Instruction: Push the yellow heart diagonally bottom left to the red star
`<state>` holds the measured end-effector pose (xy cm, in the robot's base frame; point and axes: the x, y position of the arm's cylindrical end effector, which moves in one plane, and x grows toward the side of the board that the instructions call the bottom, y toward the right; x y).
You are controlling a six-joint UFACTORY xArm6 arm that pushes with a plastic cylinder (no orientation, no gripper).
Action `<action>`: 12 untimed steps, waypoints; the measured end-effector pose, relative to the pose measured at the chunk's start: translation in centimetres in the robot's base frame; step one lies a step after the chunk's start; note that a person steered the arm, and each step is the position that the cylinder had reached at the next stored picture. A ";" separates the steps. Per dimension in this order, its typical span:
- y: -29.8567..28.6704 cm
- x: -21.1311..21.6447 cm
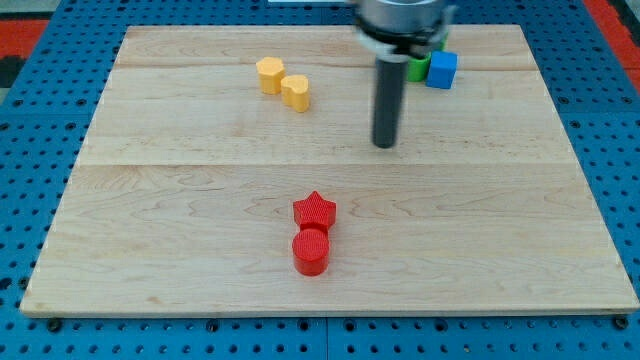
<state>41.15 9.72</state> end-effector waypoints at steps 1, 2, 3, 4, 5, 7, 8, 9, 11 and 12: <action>2.6 -4.0; 1.1 -9.2; -6.8 -11.4; -12.4 -12.9; -11.7 -6.9; -11.4 -4.0; -14.9 -4.7; -17.0 0.3; -17.3 9.9; -21.2 8.3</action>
<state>49.47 -11.44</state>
